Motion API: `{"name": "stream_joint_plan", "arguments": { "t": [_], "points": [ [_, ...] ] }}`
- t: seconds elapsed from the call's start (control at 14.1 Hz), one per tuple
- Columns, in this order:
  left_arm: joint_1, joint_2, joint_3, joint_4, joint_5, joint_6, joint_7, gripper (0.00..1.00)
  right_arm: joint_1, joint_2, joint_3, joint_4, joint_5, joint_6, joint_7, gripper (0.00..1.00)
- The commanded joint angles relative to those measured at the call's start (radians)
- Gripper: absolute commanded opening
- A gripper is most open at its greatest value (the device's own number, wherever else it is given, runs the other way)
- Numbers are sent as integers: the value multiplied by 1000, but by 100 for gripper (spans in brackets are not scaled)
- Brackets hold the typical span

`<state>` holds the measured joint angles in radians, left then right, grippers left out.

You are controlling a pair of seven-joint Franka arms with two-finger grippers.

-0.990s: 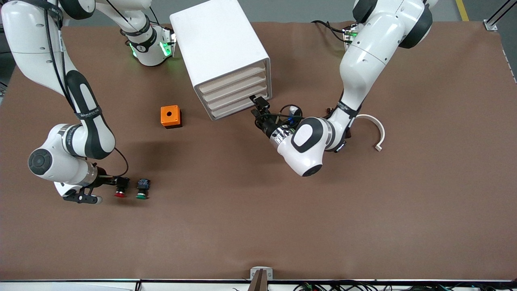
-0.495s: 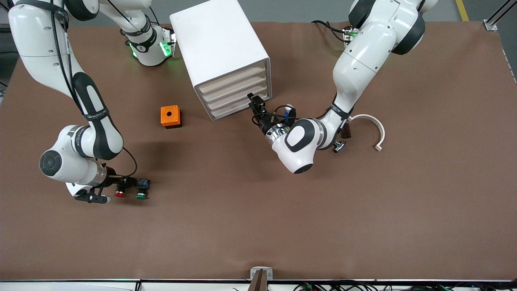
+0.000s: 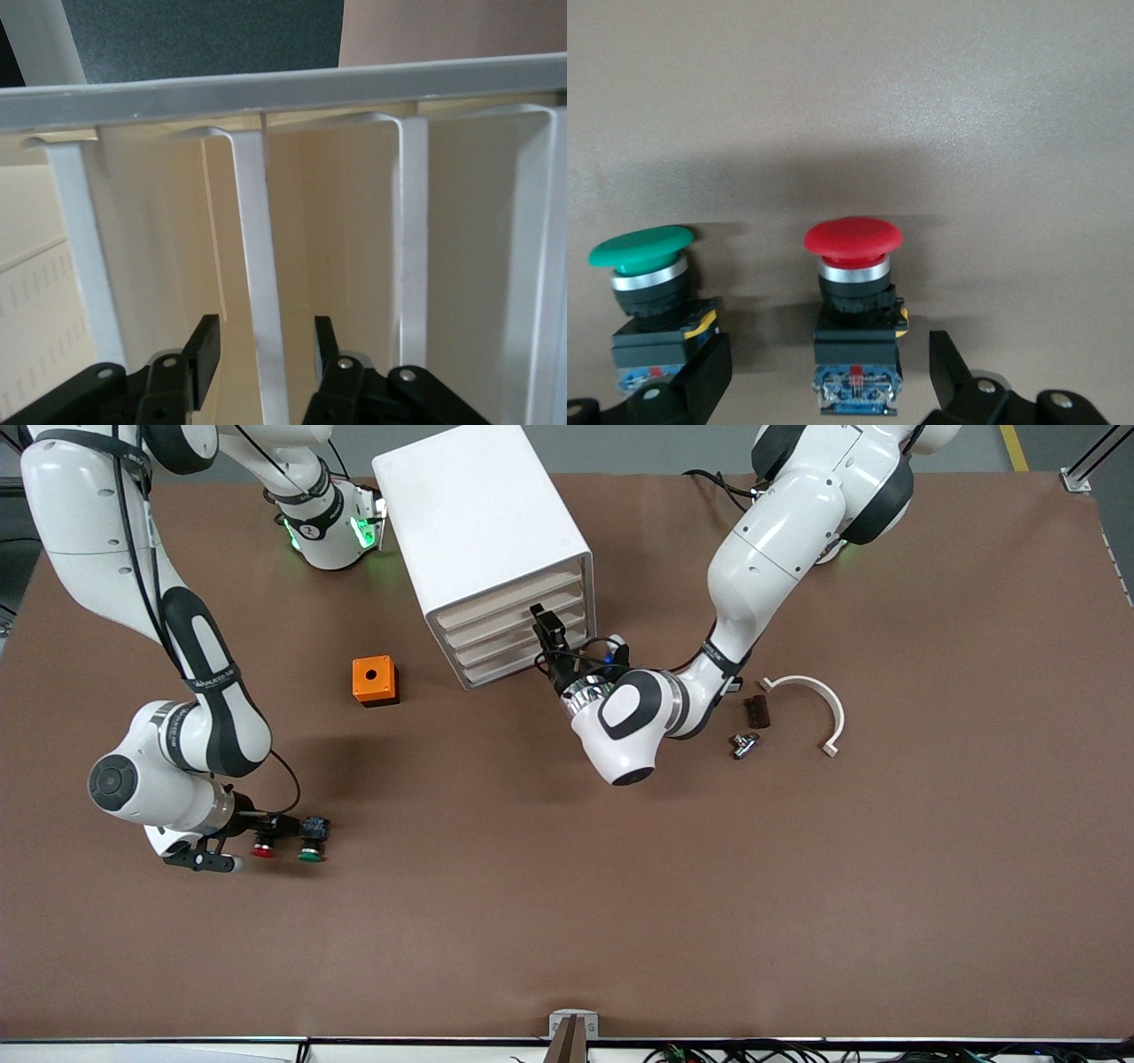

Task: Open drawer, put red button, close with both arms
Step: 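Pull the drawer open with the left gripper while the right gripper grasps the red button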

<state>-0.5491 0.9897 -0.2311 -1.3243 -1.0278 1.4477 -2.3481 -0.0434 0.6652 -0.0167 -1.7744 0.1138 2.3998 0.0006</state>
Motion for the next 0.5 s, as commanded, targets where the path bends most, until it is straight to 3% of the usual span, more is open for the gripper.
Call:
{"name": "stream_joint_plan", "arguments": {
  "t": [0.0, 0.07, 0.28, 0.42],
  "points": [
    [-26, 13, 3, 2, -25, -13, -16, 42, -1, 5, -3, 3, -11, 12, -4, 93],
    [-31, 15, 3, 2, -23, -13, -16, 36, -1, 5, -3, 3, -20, 12, -2, 87],
    [-31, 17, 3, 2, -25, -13, -5, 21, -6, 4, -3, 4, -33, 5, -8, 56],
    [-28, 15, 3, 4, -25, -13, -8, 14, -12, 4, -3, 3, -43, 2, -11, 25]
  ]
}}
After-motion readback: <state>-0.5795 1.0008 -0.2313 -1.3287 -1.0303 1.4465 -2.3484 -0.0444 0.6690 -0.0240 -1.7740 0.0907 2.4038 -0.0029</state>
